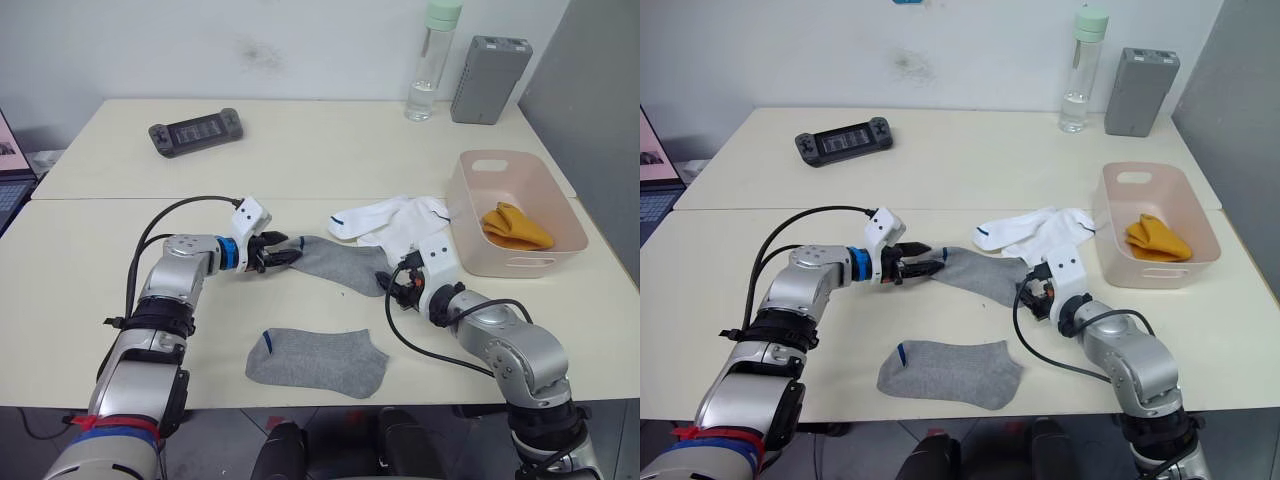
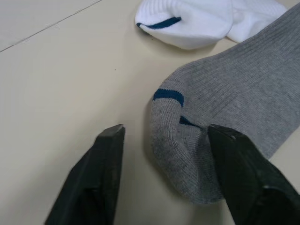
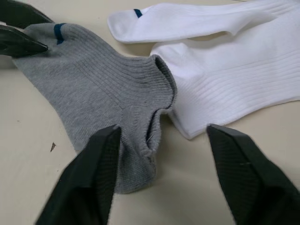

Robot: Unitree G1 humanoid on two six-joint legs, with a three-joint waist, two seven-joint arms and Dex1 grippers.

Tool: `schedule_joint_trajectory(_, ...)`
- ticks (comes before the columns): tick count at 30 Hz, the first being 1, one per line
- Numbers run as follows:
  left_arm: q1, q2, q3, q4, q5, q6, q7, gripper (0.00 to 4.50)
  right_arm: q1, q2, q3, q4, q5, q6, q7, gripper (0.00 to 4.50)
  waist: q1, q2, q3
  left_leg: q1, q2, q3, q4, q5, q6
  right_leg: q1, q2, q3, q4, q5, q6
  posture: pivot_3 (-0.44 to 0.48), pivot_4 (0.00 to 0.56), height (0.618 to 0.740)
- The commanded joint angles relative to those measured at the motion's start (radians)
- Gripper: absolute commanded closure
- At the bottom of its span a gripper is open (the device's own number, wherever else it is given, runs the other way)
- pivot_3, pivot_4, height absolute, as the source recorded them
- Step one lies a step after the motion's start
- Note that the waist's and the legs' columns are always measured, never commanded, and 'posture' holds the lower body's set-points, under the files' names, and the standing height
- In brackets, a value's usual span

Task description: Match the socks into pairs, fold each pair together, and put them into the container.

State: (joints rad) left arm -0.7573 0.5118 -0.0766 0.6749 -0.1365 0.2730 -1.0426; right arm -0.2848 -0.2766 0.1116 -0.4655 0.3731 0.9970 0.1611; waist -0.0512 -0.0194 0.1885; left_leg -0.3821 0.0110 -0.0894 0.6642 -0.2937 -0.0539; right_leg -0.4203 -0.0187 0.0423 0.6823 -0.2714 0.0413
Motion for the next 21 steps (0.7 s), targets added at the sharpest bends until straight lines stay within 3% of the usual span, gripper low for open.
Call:
schedule_joint_trajectory(1,-0.013,-0.004,0.013,-0.033,-0.017,0.010,-0.016,2.86,-0.008,-0.003,0.002,-0.022,-0.004,-0.024,0.025,2.73,0.000,0.000,0.000,0.000,0.000,0.000,0.000,0.000,0.000,0.000,0.000,0.000,0.000,0.000,0.000,0.000,0.150,0.740)
schedule_joint_trajectory(6,0.036,0.037,0.032,-0.114,-0.034,0.045,-0.044,4.40,-0.001,0.004,-0.005,-0.033,0.015,-0.001,0.046,4.49,-0.004,0.000,0.000,0.000,0.000,0.000,0.000,0.000,0.000,0.000,0.000,0.000,0.000,0.000,0.000,0.000,0.150,0.740)
schedule_joint_trajectory(14,0.273,0.171,0.124,-0.528,-0.162,0.295,-0.038,4.46,-0.032,0.074,-0.166,-0.113,0.198,0.238,0.054,4.50,-0.006,0.000,0.000,0.000,0.001,-0.001,-0.001,0.000,0.000,0.000,0.000,0.000,0.000,0.000,0.000,0.000,0.150,0.740)
schedule_joint_trajectory(21,0.430,0.122,0.147,-0.690,-0.204,0.383,0.093,4.46,-0.049,0.064,-0.140,-0.076,0.205,0.310,0.053,4.50,0.009,0.000,0.000,0.001,0.000,-0.002,0.000,0.000,0.000,0.002,0.000,-0.001,0.000,0.000,0.000,0.000,0.150,0.740)
